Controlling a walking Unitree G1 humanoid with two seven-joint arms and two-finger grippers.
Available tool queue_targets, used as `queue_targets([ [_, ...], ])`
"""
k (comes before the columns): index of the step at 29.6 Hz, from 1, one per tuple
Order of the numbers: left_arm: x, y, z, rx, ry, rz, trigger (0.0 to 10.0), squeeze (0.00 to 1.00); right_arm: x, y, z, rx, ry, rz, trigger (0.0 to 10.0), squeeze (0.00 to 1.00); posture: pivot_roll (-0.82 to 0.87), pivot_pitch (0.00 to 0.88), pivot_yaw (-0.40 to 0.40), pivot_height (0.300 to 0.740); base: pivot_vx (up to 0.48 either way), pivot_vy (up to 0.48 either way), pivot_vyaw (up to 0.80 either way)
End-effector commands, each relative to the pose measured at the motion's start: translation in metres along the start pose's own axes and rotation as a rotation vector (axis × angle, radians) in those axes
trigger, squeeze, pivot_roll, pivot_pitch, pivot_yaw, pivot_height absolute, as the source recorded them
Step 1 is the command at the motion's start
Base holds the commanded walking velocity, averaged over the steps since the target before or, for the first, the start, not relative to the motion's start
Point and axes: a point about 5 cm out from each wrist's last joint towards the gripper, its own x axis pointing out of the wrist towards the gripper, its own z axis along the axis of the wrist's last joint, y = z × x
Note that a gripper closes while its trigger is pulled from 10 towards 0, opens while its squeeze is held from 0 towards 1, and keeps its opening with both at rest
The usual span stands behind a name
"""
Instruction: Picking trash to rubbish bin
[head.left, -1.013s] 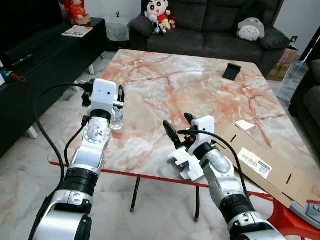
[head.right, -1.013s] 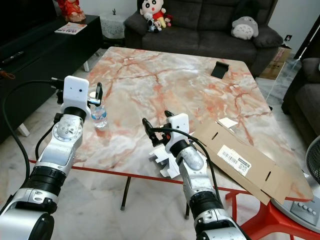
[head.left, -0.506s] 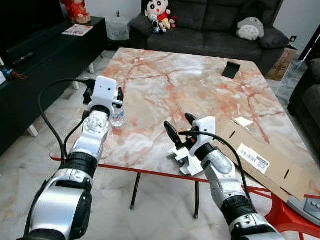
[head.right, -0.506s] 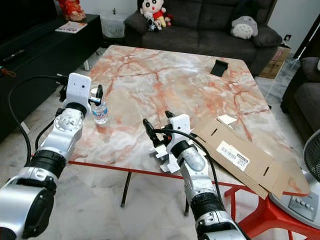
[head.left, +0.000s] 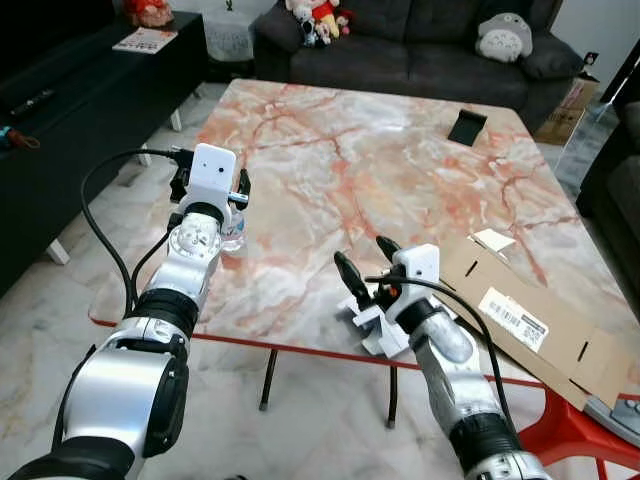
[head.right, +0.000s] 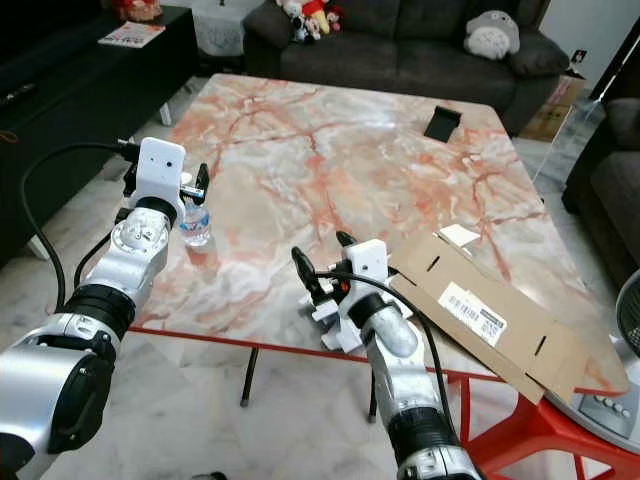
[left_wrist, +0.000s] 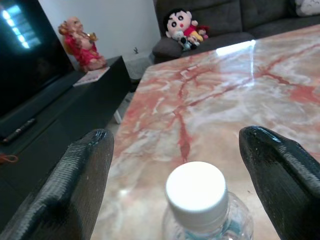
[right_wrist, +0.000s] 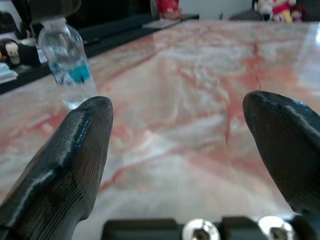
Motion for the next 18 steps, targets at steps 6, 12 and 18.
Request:
queue_targets([
  [6, 0.0046, -0.0097, 0.0104, -0.027, -0.024, -0.024, 8.5, 0.00, -0.0080, 0.0009, 0.0048, -0.004, -0.006, -0.006, 10.0, 0.00, -0.10, 0.152, -0.070, 0.740, 0.000, 0.000, 0.00],
  [12, 0.0052, -0.0104, 0.0126, -0.021, -0.037, -0.028, 0.0, 0.00, -0.0100, 0.0011, 0.0053, -0.002, 0.001, -0.011, 10.0, 0.00, -0.09, 0.145, -0.069, 0.740, 0.000, 0.000, 0.00],
  [18, 0.0054, -0.0086, 0.0129, -0.010, -0.042, -0.022, 0.0, 0.00, -0.0095, 0.0021, 0.0056, 0.000, 0.007, -0.011, 10.0, 0.00, -0.08, 0.142, -0.070, 0.740, 0.000, 0.000, 0.00],
])
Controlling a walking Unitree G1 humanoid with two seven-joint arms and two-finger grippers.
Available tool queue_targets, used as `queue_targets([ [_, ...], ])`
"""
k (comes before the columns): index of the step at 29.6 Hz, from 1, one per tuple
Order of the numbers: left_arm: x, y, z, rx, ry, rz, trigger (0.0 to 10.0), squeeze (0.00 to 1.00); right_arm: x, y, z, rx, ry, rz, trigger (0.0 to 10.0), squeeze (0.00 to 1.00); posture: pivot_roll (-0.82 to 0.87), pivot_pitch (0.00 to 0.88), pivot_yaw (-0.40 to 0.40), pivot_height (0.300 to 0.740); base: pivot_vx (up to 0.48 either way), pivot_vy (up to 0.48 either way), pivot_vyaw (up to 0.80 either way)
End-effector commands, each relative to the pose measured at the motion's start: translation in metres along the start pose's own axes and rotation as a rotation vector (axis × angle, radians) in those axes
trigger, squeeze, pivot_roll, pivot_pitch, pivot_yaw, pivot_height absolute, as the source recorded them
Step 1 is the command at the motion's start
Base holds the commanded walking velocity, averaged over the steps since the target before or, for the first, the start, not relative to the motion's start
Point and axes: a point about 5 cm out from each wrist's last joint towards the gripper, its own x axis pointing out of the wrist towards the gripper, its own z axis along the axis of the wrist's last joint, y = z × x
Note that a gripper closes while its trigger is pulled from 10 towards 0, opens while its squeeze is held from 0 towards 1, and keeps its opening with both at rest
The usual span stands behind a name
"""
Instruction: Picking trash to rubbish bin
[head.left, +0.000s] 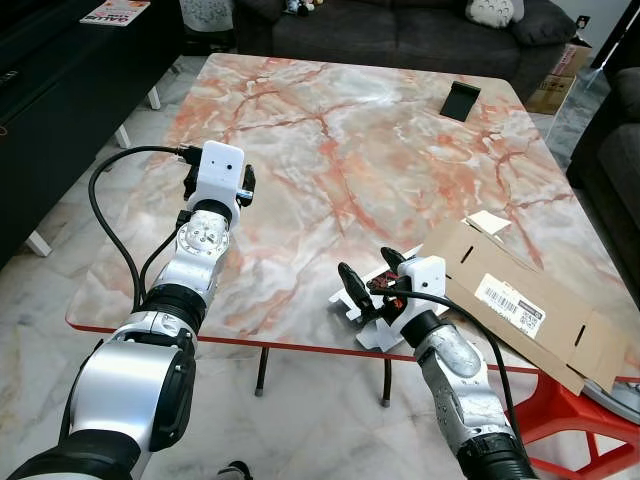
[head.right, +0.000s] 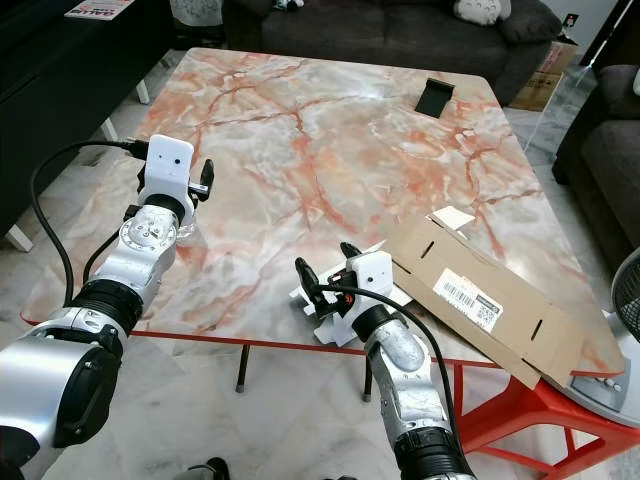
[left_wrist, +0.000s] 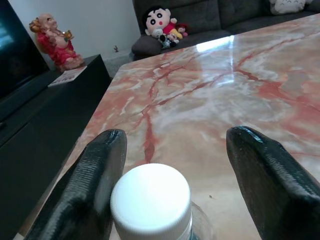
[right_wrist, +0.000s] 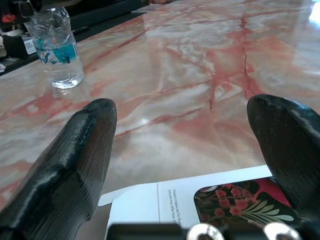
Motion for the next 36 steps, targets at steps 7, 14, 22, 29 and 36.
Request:
queue_targets([
  [7, 0.001, 0.003, 0.001, 0.029, -0.005, 0.007, 0.0, 0.00, 0.000, 0.000, 0.003, 0.002, -0.003, 0.000, 10.0, 0.00, -0.08, 0.142, -0.072, 0.740, 0.000, 0.000, 0.00],
  [14, 0.000, 0.004, -0.001, 0.039, 0.004, 0.015, 0.0, 0.00, 0.002, 0.000, 0.003, 0.004, 0.000, 0.000, 10.0, 0.00, -0.07, 0.139, -0.075, 0.740, 0.000, 0.000, 0.00],
  [22, 0.001, 0.006, 0.000, 0.055, 0.002, 0.016, 0.0, 0.00, 0.007, 0.000, 0.005, 0.002, -0.005, -0.002, 10.0, 0.00, -0.07, 0.123, -0.069, 0.740, 0.000, 0.000, 0.00],
  [29, -0.001, 0.013, 0.013, 0.047, -0.114, 0.060, 0.0, 0.00, 0.013, -0.003, 0.010, -0.005, -0.020, -0.010, 10.0, 0.00, -0.05, 0.095, -0.064, 0.740, 0.000, 0.000, 0.00],
  [36, -0.023, 0.017, 0.021, -0.026, -0.279, 0.097, 10.0, 0.00, 0.021, -0.009, 0.016, -0.016, -0.042, -0.053, 10.0, 0.00, -0.03, 0.073, -0.059, 0.740, 0.000, 0.000, 0.00],
])
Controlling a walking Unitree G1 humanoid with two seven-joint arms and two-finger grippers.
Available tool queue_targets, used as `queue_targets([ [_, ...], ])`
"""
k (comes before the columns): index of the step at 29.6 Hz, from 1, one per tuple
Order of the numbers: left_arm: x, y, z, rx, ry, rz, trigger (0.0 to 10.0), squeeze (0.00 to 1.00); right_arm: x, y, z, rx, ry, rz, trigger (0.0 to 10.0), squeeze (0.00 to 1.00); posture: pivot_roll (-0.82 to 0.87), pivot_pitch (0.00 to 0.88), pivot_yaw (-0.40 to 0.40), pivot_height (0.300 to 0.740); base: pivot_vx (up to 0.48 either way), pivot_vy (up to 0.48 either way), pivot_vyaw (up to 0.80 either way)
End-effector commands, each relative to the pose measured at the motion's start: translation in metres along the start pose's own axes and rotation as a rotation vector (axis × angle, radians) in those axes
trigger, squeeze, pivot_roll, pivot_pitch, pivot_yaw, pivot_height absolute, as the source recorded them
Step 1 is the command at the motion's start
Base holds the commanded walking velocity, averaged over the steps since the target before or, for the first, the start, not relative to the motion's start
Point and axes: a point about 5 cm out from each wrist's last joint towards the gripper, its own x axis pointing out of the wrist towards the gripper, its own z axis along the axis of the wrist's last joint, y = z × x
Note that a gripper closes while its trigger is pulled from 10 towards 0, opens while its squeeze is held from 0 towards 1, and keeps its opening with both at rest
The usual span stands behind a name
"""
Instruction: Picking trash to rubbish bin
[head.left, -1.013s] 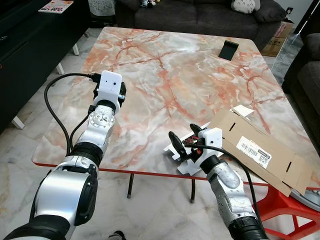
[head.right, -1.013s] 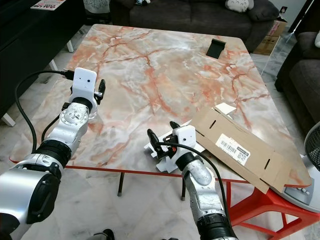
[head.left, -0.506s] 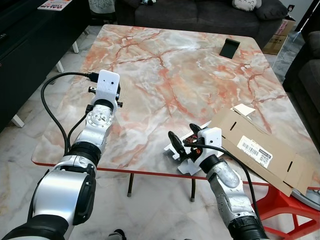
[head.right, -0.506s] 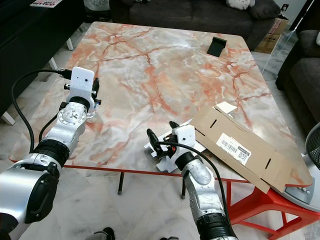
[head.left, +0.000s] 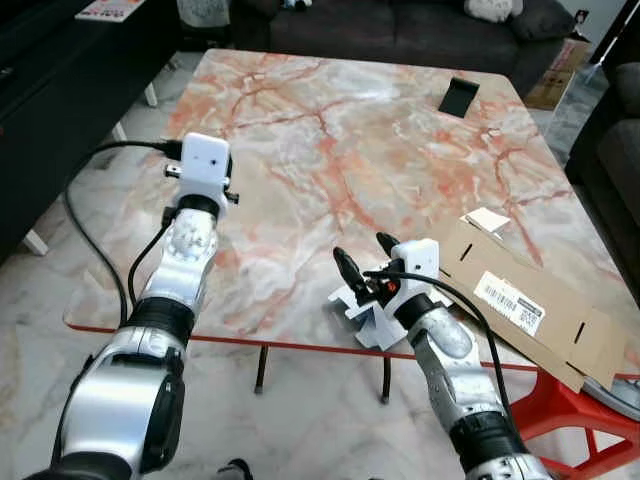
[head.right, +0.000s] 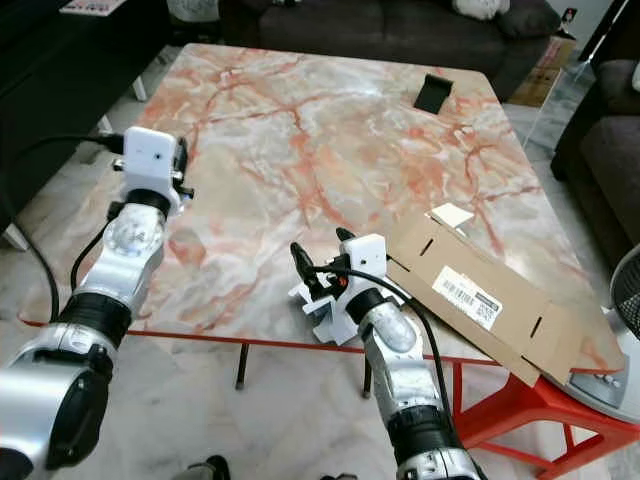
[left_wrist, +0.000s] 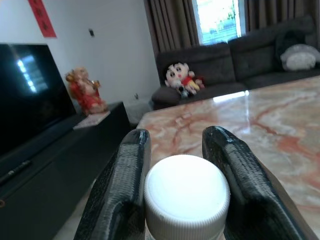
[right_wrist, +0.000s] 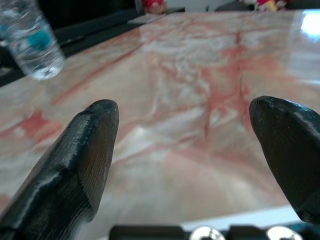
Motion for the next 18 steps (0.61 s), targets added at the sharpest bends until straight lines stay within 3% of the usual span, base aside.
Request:
queue_targets([
  [1, -0.004, 0.000, 0.005, -0.016, -0.036, 0.012, 10.0, 0.00, 0.000, -0.004, 0.000, 0.005, -0.002, -0.019, 10.0, 0.00, -0.03, 0.072, -0.059, 0.740, 0.000, 0.000, 0.00],
  [3, -0.024, 0.000, -0.009, -0.021, 0.016, 0.018, 10.0, 0.00, 0.006, -0.006, 0.008, 0.005, -0.034, -0.033, 10.0, 0.00, -0.01, 0.061, -0.060, 0.740, 0.000, 0.000, 0.00],
  [9, -0.047, -0.005, -0.022, -0.027, 0.069, 0.024, 10.0, 0.00, 0.012, -0.010, 0.016, 0.001, -0.068, -0.052, 10.0, 0.00, -0.01, 0.045, -0.058, 0.740, 0.000, 0.000, 0.00],
  [13, -0.052, -0.005, -0.013, -0.030, 0.055, 0.046, 10.0, 0.00, 0.014, -0.014, 0.019, 0.010, -0.081, -0.062, 10.0, 0.00, 0.00, 0.031, -0.061, 0.740, 0.000, 0.000, 0.00],
  [18, -0.042, -0.005, -0.003, -0.016, 0.019, 0.052, 10.0, 0.00, 0.017, -0.013, 0.020, 0.008, -0.088, -0.057, 10.0, 0.00, 0.00, 0.016, -0.060, 0.740, 0.000, 0.000, 0.00],
])
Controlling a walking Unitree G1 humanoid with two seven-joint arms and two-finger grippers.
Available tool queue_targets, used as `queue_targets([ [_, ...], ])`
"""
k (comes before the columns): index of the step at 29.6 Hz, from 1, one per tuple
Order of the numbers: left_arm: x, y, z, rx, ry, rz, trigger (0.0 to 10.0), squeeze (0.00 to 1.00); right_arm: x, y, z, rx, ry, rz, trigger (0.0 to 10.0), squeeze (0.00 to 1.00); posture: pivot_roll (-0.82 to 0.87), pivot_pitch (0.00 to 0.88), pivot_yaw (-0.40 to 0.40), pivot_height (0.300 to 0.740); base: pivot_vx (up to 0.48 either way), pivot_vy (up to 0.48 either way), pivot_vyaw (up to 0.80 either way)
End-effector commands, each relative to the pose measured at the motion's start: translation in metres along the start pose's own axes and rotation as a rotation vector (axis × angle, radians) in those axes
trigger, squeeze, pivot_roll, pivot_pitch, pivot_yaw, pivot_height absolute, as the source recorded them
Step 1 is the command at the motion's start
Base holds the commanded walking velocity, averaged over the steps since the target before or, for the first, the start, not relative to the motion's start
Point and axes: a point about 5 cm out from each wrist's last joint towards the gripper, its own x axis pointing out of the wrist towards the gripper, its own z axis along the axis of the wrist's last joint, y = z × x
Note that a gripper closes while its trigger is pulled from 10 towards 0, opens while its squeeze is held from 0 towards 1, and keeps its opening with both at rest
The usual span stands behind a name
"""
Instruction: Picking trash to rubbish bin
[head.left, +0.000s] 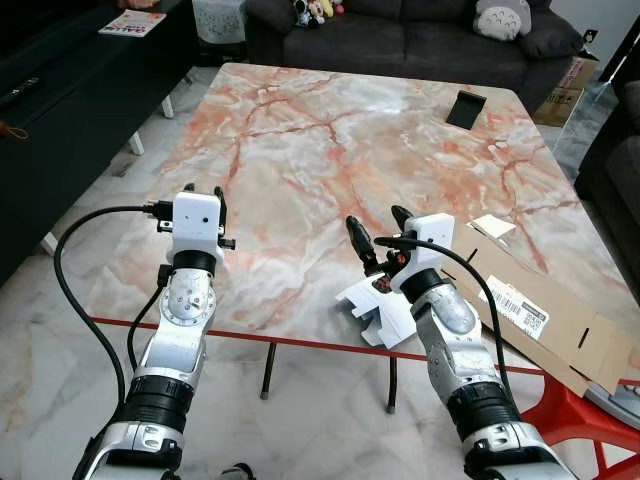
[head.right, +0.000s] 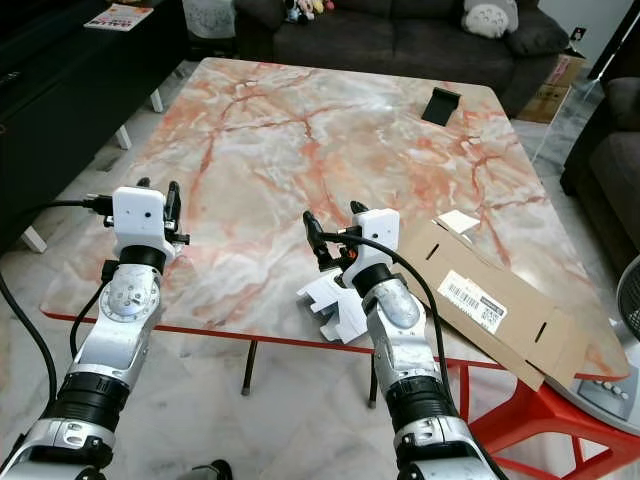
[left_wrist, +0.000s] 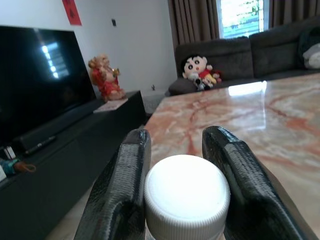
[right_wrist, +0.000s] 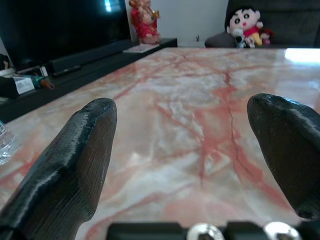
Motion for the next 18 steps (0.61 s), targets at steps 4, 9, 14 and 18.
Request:
queue_targets([
  [4, 0.011, -0.003, 0.020, 0.011, -0.061, -0.002, 10.0, 0.00, 0.004, -0.001, 0.004, 0.003, -0.019, -0.004, 10.0, 0.00, 0.00, 0.012, -0.058, 0.740, 0.000, 0.000, 0.00],
  [9, 0.005, -0.007, 0.019, 0.004, -0.046, -0.012, 10.0, 0.00, 0.004, -0.002, 0.004, 0.001, -0.023, -0.004, 10.0, 0.00, 0.00, 0.010, -0.057, 0.740, 0.000, 0.000, 0.00],
  [14, 0.000, -0.009, 0.014, 0.001, -0.024, -0.016, 10.0, 0.00, 0.004, -0.003, 0.004, 0.000, -0.024, -0.006, 10.0, 0.00, 0.00, 0.008, -0.058, 0.740, 0.000, 0.000, 0.00],
  [18, -0.002, -0.011, 0.014, -0.003, -0.017, -0.019, 10.0, 0.00, 0.005, -0.003, 0.004, -0.001, -0.025, -0.009, 10.0, 0.00, 0.00, 0.008, -0.058, 0.740, 0.000, 0.000, 0.00],
])
